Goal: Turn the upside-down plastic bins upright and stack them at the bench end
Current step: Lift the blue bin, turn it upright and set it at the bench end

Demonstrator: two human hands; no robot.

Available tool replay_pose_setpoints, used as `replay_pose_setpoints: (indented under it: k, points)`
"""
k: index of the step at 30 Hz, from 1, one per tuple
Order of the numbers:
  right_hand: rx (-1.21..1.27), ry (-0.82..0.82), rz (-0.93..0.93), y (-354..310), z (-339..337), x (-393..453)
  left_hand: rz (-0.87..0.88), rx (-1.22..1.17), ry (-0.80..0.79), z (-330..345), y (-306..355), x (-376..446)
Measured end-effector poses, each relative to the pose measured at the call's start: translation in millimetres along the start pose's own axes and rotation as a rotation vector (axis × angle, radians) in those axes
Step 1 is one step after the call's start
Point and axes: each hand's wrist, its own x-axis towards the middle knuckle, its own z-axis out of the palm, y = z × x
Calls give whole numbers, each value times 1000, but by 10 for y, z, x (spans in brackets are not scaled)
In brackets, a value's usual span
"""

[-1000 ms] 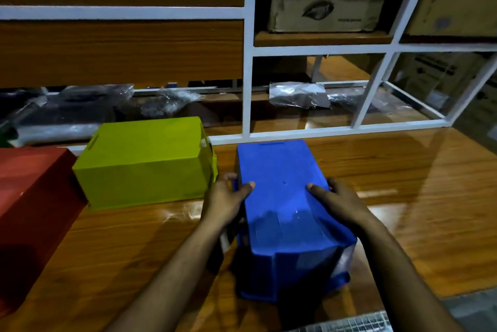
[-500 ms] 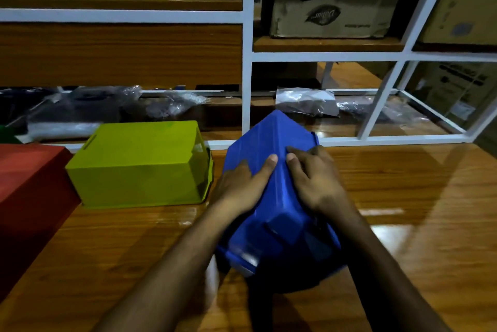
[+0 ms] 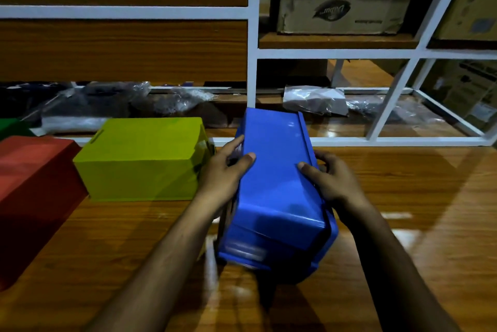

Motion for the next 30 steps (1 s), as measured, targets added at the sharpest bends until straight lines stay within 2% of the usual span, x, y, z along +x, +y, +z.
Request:
replay_pose_setpoints:
  k: [4, 9, 13, 15, 17, 20, 22, 23, 24, 26, 27, 28, 30]
  points:
    - [260, -24, -4, -2, 55, 33, 3, 110, 122, -26, -80, -37]
    - [250, -27, -24, -8, 93, 24, 15, 392, 117, -20, -123, -115]
    - [320, -13, -32, -35, 119, 31, 143, 840, 109, -12, -4, -64]
    - [422, -57, -11, -105, 159, 15, 237, 844, 34, 51, 75, -63]
    - [477, -133, -21, -152, 199, 15, 221, 729, -27, 137, 159, -114]
    - [377, -305, -85, -165, 216, 7, 107, 638, -12, 132, 139, -97]
    - [219, -406, -134, -126, 178, -1, 28, 598, -10, 41, 110, -71]
    - [104, -385, -180, -75, 140, 24, -13, 553, -10, -9, 99, -57]
    - [-22, -292, -238, 0, 94, 76, -42, 514, -9, -58, 95, -57]
    - [-297, 10, -279, 205, -59, 231, -42, 518, 25, -135, 59, -83]
    - [-437, 123, -239, 306, -134, 291, -45, 539, 62, -175, 13, -90]
    - [-529, 163, -156, 388, -185, 328, -70, 539, 94, -214, -67, -89]
    - [-538, 110, 24, 528, -243, 347, -206, 402, 99, -268, -250, -92]
